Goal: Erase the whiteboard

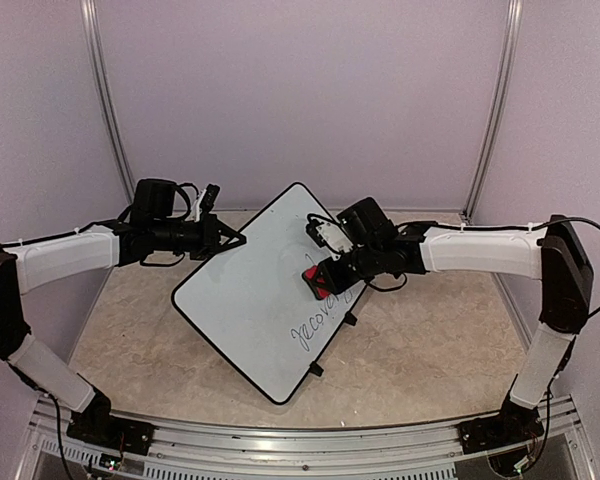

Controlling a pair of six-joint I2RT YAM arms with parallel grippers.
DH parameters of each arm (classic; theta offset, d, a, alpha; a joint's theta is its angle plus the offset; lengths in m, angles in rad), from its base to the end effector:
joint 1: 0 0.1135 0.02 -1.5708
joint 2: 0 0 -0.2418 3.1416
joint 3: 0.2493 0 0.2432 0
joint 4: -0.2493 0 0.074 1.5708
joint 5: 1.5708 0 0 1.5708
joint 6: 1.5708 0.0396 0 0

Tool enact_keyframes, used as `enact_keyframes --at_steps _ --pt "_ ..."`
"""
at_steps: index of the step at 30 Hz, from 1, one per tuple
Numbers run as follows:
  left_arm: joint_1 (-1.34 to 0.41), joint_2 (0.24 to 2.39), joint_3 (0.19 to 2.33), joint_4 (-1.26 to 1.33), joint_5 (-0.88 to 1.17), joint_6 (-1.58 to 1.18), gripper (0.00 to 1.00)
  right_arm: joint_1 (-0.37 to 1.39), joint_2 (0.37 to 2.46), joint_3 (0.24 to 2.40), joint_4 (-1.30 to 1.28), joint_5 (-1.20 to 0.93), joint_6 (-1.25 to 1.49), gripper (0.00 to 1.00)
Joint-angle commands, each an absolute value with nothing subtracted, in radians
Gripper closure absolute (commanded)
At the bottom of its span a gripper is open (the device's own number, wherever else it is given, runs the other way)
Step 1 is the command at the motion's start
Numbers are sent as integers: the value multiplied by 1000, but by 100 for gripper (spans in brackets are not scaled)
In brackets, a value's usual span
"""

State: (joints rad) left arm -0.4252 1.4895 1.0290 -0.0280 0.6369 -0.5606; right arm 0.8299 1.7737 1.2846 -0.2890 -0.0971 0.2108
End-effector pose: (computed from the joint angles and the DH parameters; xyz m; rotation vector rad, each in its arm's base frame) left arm 0.2924 -0.1582 0.2538 0.2804 2.1805 -1.2396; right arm 0.2575 0.2872 0.2130 -0.7876 2.3003 0.6083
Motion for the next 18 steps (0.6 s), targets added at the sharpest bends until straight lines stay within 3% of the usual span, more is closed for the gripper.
enact_keyframes --at_steps 1,8,18 --pt "-431 1473 1011 29 652 -492 100 832 1816 1408 -290 -88 206 79" --pt "-430 1473 1009 29 650 -491 100 797 1920 1566 -351 -65 219 79" --pt "-427 1470 1009 31 653 -494 100 781 1828 1334 -327 -62 221 79"
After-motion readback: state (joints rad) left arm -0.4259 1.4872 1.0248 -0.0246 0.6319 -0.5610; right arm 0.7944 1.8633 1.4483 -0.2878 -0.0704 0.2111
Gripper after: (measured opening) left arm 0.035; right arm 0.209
